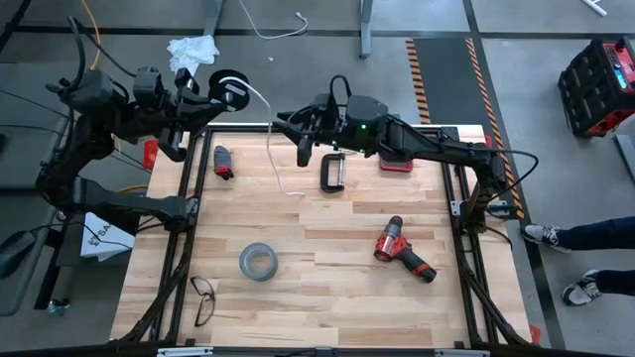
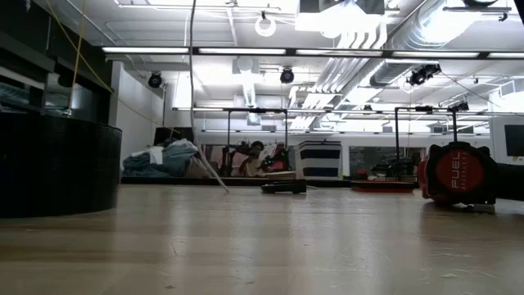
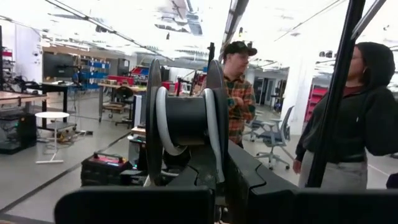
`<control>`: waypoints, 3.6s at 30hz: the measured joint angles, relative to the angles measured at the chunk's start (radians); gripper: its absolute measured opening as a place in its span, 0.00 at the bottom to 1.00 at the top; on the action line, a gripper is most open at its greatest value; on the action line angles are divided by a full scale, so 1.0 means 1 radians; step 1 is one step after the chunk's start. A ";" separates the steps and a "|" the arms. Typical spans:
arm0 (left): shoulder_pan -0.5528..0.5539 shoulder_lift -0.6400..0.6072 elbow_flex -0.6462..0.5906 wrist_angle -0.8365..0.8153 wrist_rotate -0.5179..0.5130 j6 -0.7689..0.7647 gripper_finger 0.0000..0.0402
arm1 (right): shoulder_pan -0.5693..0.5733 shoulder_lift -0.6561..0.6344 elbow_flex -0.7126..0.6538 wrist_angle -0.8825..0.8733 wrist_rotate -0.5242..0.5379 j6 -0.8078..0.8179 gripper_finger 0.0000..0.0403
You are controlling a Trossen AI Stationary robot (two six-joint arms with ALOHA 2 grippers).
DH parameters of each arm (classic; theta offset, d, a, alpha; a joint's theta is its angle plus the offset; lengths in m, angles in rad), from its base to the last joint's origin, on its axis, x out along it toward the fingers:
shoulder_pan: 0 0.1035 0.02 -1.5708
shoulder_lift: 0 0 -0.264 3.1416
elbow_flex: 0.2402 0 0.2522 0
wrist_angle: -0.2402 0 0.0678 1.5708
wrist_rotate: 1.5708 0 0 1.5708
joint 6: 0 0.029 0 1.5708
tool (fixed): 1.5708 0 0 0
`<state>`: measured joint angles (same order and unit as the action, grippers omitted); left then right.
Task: Coil cords
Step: Coil the white wire
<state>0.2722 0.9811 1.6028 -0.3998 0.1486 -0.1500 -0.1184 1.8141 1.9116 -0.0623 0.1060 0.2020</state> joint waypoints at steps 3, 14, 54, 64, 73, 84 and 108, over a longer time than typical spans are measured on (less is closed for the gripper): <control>0.000 0.009 0.000 0.028 0.023 -0.022 0.00 | 0.000 0.002 0.000 -0.002 -0.016 0.001 0.31; 0.000 0.036 0.000 0.062 0.051 -0.032 0.00 | 0.000 0.003 0.000 0.006 -0.047 -0.009 0.31; 0.000 0.140 0.000 0.059 -0.076 -0.584 0.00 | 0.119 0.004 -0.001 0.118 -0.058 -0.103 0.00; 0.000 0.225 0.000 0.223 0.096 -0.984 0.00 | 0.141 0.049 -0.002 0.166 -0.061 -0.106 0.00; -0.056 0.213 0.001 0.222 0.107 -1.125 0.00 | 0.140 0.047 -0.001 0.271 -0.058 -0.140 0.00; -0.132 0.210 0.001 0.224 0.054 -1.131 0.00 | 0.132 0.057 -0.001 0.353 -0.096 -0.132 0.00; -0.174 0.217 0.001 0.220 0.046 -1.192 0.00 | 0.139 0.066 0.000 0.399 -0.092 -0.142 0.00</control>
<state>0.0984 1.1979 1.6035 -0.1794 0.1951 -1.3417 0.0208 1.8805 1.9114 0.3372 0.0135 0.0604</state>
